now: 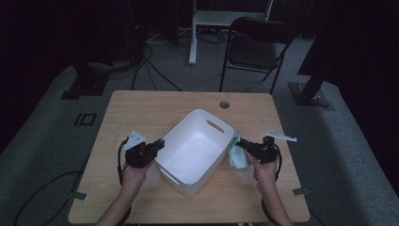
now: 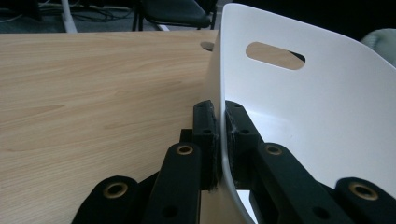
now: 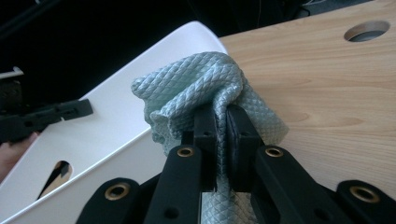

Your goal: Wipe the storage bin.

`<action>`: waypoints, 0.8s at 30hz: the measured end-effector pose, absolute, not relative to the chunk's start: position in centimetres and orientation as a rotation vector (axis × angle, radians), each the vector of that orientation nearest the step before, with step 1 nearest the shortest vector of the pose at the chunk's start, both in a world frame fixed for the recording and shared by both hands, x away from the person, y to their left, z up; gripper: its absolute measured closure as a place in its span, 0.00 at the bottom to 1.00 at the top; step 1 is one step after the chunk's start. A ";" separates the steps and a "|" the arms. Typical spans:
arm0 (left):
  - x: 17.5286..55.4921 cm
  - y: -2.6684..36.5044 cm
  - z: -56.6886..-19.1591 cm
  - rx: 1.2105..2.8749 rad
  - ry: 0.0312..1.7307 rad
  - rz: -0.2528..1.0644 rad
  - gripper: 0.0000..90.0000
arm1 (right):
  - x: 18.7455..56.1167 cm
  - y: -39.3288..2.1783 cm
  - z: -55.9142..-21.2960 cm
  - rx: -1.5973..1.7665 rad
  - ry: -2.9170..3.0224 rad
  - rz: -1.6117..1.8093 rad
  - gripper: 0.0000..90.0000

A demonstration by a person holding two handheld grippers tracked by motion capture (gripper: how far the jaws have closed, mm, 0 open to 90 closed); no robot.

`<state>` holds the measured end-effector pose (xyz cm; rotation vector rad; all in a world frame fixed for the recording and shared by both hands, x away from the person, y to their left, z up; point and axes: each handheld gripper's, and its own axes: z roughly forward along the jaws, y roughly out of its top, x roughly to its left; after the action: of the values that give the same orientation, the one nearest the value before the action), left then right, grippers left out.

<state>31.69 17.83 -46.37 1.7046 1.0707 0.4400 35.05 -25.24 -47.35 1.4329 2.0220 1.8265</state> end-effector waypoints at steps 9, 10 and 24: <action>31.8 17.5 -46.3 1.737 1.033 0.445 0.95 | 35.9 -24.6 -48.1 1.455 2.027 1.814 0.94; 31.8 17.5 -46.3 1.741 1.031 0.444 0.95 | 35.9 -24.6 -48.4 1.467 2.031 1.805 0.94; 31.7 17.2 -46.3 1.735 1.051 0.462 0.95 | 35.2 -23.9 -47.9 1.451 2.043 1.808 0.94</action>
<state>31.69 17.24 -46.25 1.7346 1.0506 0.4624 35.25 -23.91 -47.86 1.4512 2.0427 1.8077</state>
